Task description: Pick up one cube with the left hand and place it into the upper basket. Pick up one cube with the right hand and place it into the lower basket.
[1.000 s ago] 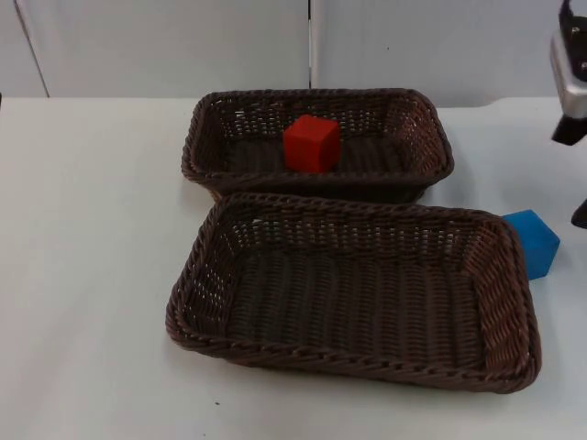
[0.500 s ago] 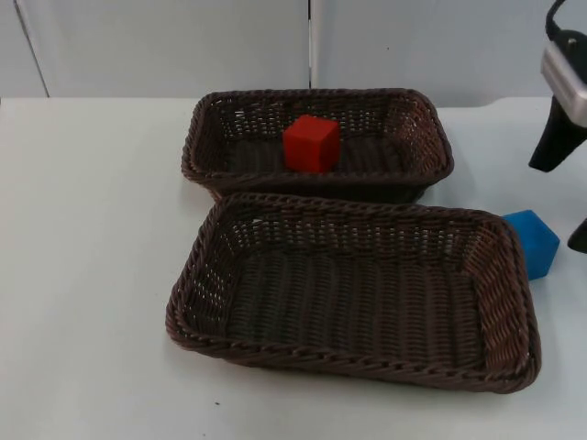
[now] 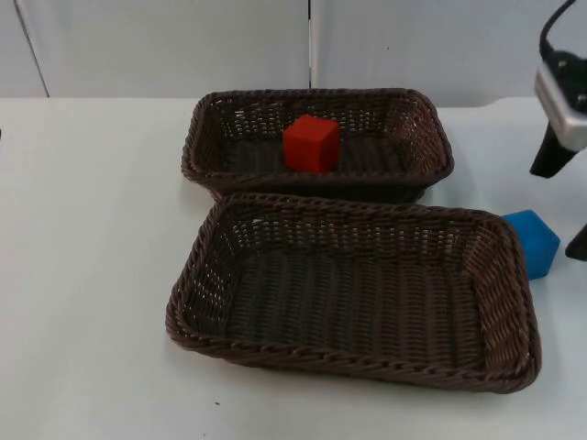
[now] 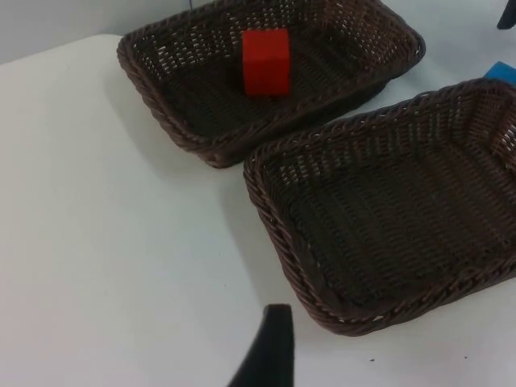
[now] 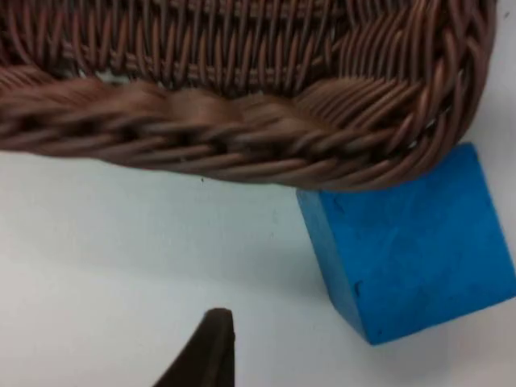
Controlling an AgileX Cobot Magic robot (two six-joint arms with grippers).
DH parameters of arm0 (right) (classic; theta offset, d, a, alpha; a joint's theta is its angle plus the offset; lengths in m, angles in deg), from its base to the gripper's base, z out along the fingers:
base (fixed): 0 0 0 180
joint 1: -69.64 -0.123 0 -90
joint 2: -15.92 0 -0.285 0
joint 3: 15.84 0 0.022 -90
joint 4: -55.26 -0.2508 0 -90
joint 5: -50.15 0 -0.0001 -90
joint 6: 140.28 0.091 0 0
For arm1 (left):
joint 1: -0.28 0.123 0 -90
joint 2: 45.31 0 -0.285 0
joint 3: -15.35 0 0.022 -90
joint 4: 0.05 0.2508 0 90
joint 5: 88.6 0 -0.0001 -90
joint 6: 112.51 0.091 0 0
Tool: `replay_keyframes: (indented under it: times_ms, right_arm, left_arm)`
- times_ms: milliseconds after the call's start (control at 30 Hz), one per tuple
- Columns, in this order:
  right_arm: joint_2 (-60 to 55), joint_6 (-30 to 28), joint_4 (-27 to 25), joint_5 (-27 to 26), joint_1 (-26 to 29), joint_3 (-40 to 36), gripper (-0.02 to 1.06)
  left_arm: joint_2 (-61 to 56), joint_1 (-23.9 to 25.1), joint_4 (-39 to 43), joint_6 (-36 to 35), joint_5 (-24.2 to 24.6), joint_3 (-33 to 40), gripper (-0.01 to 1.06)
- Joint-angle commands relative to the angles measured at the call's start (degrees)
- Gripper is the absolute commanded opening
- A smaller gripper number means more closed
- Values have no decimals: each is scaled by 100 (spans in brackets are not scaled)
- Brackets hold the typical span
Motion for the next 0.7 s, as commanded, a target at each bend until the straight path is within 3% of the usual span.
replay_keyframes:
  times_ms: [0, 333, 467, 667]
  right_arm:
    - [-58, -60, 14, -67, 37, 23, 105]
    - [-424, -129, -270, -670, 37, 23, 105]
    - [-558, -383, -854, -645, 37, 23, 105]
    - [-572, -550, -1053, -611, 37, 23, 105]
  left_arm:
    - [-40, -26, -88, -23, 13, 37, 78]
    - [-40, -26, -156, -23, 13, 37, 78]
    - [-40, -26, -114, -23, 13, 37, 78]
    - [-40, -26, -114, -23, 13, 37, 78]
